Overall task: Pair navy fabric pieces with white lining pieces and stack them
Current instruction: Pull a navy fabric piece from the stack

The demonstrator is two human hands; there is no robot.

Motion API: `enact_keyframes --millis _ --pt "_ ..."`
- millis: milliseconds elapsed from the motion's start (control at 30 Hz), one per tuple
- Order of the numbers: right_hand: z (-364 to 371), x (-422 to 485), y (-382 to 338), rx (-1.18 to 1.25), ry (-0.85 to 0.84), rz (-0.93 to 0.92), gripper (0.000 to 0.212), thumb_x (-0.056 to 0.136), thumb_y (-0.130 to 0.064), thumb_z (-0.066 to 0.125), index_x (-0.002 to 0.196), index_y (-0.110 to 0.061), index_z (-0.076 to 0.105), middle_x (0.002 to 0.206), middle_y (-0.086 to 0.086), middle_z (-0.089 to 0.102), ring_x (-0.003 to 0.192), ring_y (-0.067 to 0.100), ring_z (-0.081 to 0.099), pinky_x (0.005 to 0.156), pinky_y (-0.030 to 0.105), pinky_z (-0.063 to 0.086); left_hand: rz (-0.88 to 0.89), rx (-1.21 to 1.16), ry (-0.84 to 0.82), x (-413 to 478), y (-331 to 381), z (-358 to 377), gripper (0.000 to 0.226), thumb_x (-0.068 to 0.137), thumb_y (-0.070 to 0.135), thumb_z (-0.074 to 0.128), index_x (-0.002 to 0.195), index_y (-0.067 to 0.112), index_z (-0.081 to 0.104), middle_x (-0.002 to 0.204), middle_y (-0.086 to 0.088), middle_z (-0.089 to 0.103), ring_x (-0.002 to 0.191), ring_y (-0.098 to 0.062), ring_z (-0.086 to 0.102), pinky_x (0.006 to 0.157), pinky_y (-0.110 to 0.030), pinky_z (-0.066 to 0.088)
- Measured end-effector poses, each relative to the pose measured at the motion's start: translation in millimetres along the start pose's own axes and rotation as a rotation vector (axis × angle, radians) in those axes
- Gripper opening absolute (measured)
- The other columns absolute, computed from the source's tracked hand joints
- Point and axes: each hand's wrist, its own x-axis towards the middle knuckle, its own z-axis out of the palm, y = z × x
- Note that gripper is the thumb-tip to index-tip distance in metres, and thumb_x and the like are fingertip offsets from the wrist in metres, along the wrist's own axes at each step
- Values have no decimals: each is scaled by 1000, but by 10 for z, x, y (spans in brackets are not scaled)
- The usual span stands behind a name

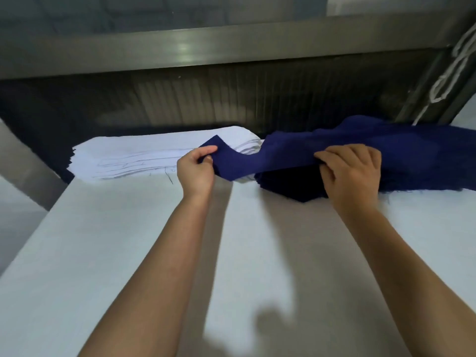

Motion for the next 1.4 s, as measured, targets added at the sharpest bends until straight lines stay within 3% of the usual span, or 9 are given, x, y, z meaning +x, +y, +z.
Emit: enact_keyframes --millis 167,367,467,633,767,900,1000,1167,1400 --pt "-86 -240 -331 98 4 -256 13 82 -6 62 86 -7 74 80 9 69 68 30 62 74 38 37 -19 61 18 -66 -202 -658 32 89 -3 51 84 24 68 97 -10 69 88 -23 63 90 -47 53" --pt "-113 -531 -760 159 -198 -379 29 75 2 53 90 -6 75 75 7 66 60 25 59 65 33 42 6 164 78 -263 -404 -1328 18 87 4 64 97 19 69 102 -5 67 97 -20 63 95 -37 50" --pt "-124 -593 -893 129 -340 -362 33 68 -1 48 85 -7 76 69 6 64 56 24 59 57 27 49 19 268 103 -333 -473 -1560 22 88 2 61 103 17 68 110 -8 66 96 -19 60 90 -31 48" --pt "-140 -663 -1055 89 -561 -254 36 54 2 77 89 -4 74 75 10 65 64 30 62 60 35 51 64 514 144 -364 -532 -1821 29 90 0 55 116 9 64 121 -7 63 111 -23 55 90 -20 37" --pt "-134 -626 -1148 80 -720 -180 34 69 2 69 103 -6 70 92 11 64 82 31 59 74 38 46 65 840 142 -366 -546 -1806 40 86 7 60 125 17 58 142 -8 43 131 -31 34 104 -40 26" --pt "-203 -637 -1218 147 -697 -145 32 53 6 78 81 -9 75 71 5 63 62 26 59 57 32 50 227 965 43 -518 -561 -1581 45 86 21 65 130 20 54 150 -7 27 140 -25 15 108 -41 12" --pt "-185 -656 -1206 132 -822 -119 23 87 -14 57 105 -17 69 99 0 62 90 23 55 80 30 39 164 978 -86 -580 -598 -1455 49 94 34 55 139 16 47 150 -8 31 139 -28 21 110 -40 16" --pt "-172 -629 -1103 243 -861 61 38 91 -49 45 119 -29 61 126 -9 50 117 16 42 95 31 27 83 1097 -140 -597 -658 -1473 61 97 43 46 147 11 33 154 -9 28 141 -30 19 112 -42 18" --pt "-80 -557 -1136 212 -921 123 35 94 -34 44 128 -27 52 132 -7 45 122 17 37 98 32 28 -35 1162 -235 -435 -652 -1620 79 91 60 44 151 17 17 157 -2 15 143 -27 10 114 -43 13"
